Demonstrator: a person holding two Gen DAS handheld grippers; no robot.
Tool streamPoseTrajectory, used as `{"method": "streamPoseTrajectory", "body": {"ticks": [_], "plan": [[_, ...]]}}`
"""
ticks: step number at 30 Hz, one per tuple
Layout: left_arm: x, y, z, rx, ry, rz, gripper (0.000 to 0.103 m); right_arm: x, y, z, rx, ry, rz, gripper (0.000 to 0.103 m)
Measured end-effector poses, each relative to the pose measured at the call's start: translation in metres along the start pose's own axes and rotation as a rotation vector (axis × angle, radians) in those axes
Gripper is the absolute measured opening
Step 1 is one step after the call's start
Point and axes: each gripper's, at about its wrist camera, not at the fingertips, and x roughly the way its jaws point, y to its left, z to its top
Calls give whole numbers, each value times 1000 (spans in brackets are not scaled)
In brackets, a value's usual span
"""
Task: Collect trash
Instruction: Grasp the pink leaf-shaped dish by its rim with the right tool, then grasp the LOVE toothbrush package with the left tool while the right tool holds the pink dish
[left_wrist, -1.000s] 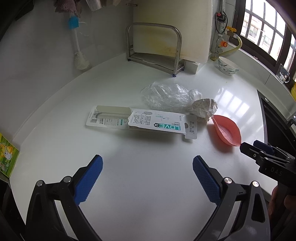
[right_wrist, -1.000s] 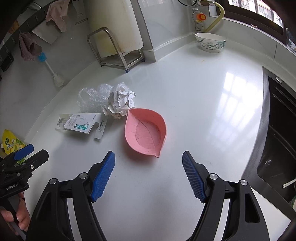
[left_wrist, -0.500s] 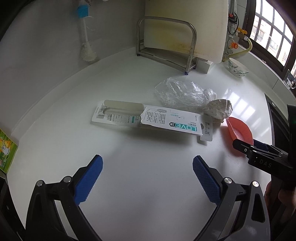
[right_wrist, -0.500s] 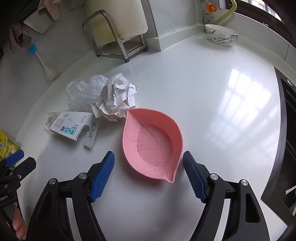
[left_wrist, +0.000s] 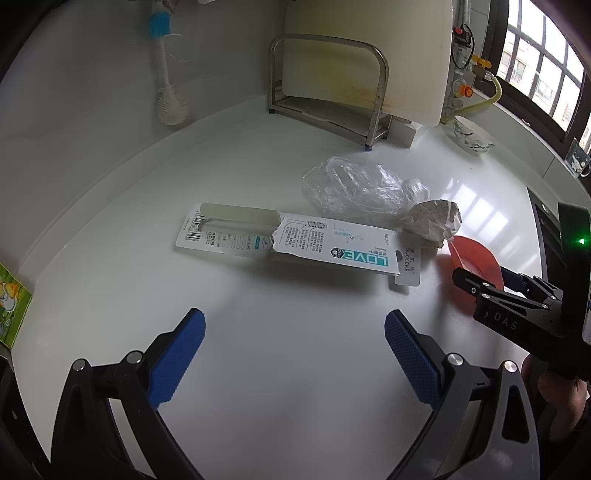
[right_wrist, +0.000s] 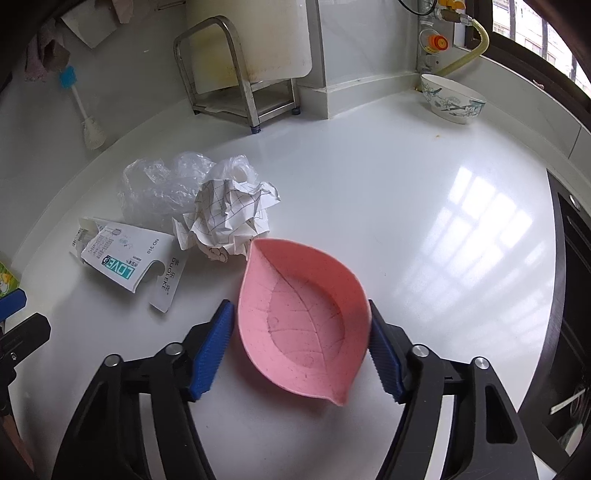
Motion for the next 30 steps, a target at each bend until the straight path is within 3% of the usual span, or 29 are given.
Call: {"method": "streamPoseTrajectory", "body": {"ticks": [14,22,30], "plan": [[7,0,8,21,-31,6,96,-16,-18,-8,91,-23,49,63],[26,9,14,188,-77,-8,96,-28,-30,-15,146,-24,63,63],[41,17,24,474,-141,-162,96,-40,-33,-18,167,-29,64,63]]}}
